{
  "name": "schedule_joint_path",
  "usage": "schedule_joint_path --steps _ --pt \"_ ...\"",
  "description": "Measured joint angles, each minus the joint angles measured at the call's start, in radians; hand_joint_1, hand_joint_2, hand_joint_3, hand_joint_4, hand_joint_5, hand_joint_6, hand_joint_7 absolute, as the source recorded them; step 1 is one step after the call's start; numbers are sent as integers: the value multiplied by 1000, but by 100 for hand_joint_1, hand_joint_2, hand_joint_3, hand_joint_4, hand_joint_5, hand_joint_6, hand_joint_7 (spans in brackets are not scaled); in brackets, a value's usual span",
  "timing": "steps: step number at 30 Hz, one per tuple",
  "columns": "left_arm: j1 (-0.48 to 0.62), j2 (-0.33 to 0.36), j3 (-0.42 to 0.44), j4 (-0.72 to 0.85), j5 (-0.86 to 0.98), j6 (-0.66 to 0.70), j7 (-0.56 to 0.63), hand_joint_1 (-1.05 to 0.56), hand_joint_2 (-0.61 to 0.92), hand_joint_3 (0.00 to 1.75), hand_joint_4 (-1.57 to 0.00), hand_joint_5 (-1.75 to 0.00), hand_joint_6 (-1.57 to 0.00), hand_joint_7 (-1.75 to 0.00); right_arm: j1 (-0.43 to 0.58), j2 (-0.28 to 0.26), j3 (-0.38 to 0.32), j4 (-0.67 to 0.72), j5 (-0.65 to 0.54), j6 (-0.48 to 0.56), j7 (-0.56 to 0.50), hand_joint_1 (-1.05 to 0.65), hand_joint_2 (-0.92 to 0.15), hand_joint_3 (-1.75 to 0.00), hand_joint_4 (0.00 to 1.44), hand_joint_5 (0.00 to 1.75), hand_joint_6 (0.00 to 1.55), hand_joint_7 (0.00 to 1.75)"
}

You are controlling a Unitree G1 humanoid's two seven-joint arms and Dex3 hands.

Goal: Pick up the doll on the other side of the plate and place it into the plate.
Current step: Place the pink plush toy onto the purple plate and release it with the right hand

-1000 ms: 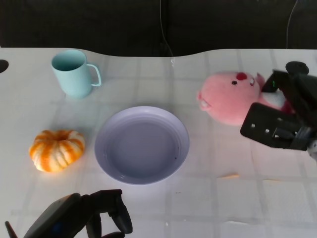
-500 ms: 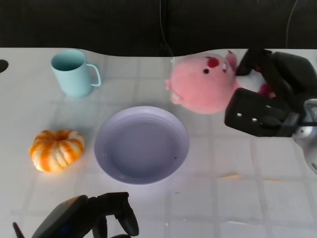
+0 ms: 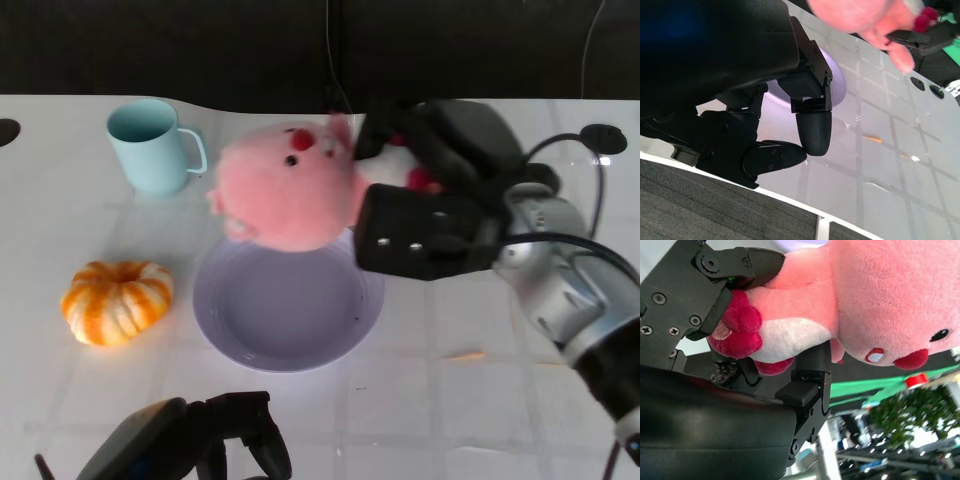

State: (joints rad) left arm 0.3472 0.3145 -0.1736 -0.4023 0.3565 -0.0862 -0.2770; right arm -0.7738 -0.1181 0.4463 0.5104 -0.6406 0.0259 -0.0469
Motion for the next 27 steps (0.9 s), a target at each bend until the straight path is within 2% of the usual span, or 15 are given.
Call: schedule_joint_path --steps 2,5,9,12,14,15,16,17,18,19,20,21,22,25,27 --pt "7 -3 -4 -4 1 0 4 -24 76 60 -63 -165 -68 -122 -13 21 13 26 0 -11 5 -24 -49 -90 88 175 74 164" --pt "16 -5 -11 -8 7 0 7 -25 76 60 -64 -165 -69 -122 -22 49 40 72 -9 -29 5 -25 -51 -91 89 175 71 170" --pt "20 -10 -21 -11 18 0 7 -24 76 62 -65 -166 -70 -123 -24 80 51 111 -12 -36 11 -24 -53 -92 88 175 69 170" --pt "21 -15 -22 -13 24 0 8 -24 73 66 -65 -167 -70 -124 -26 94 67 135 -17 -45 13 -24 -55 -86 87 175 73 158" --pt "22 -22 -25 -15 27 0 11 -24 73 67 -66 -166 -70 -124 -26 100 84 147 -20 -56 13 -25 -57 -80 87 175 72 157" --pt "22 -24 -27 -15 31 0 14 -24 72 67 -66 -166 -70 -124 -26 103 87 149 -20 -63 15 -25 -60 -75 86 175 72 148" --pt "21 -25 -27 -15 32 0 17 -24 72 68 -66 -166 -70 -124 -26 105 87 150 -19 -64 21 -27 -66 -60 82 169 74 123" --pt "21 -26 -28 -15 32 0 17 -25 72 68 -66 -166 -70 -124 -26 105 87 150 -19 -63 32 -28 -72 -48 79 163 76 107" --pt "21 -27 -29 -15 32 1 18 -25 72 68 -66 -166 -70 -124 -26 105 87 149 -18 -62 49 -30 -78 -36 76 151 73 83" --pt "21 -28 -29 -15 33 2 18 -25 71 68 -66 -166 -70 -124 -26 104 88 149 -18 -59 70 -34 -83 -28 73 132 70 61" --pt "21 -29 -30 -15 33 3 18 -25 71 68 -66 -166 -70 -124 -26 102 91 144 -18 -52 98 -38 -87 -20 71 105 67 40" --pt "21 -29 -31 -14 33 3 19 -25 71 68 -66 -166 -70 -124 -26 98 96 137 -19 -42 128 -41 -90 -16 70 82 65 25" --pt "21 -29 -31 -14 33 3 20 -25 71 68 -67 -166 -70 -123 -26 93 101 130 -20 -31 158 -50 -91 -17 57 59 53 10" --pt "21 -30 -31 -14 33 3 23 -25 70 68 -67 -164 -71 -122 -26 65 118 86 -29 4 258 -65 -92 -18 34 34 33 1" --pt "21 -30 -31 -14 33 3 24 -24 70 67 -68 -161 -71 -121 -24 46 119 42 -31 20 302 -70 -92 -18 30 29 27 0"
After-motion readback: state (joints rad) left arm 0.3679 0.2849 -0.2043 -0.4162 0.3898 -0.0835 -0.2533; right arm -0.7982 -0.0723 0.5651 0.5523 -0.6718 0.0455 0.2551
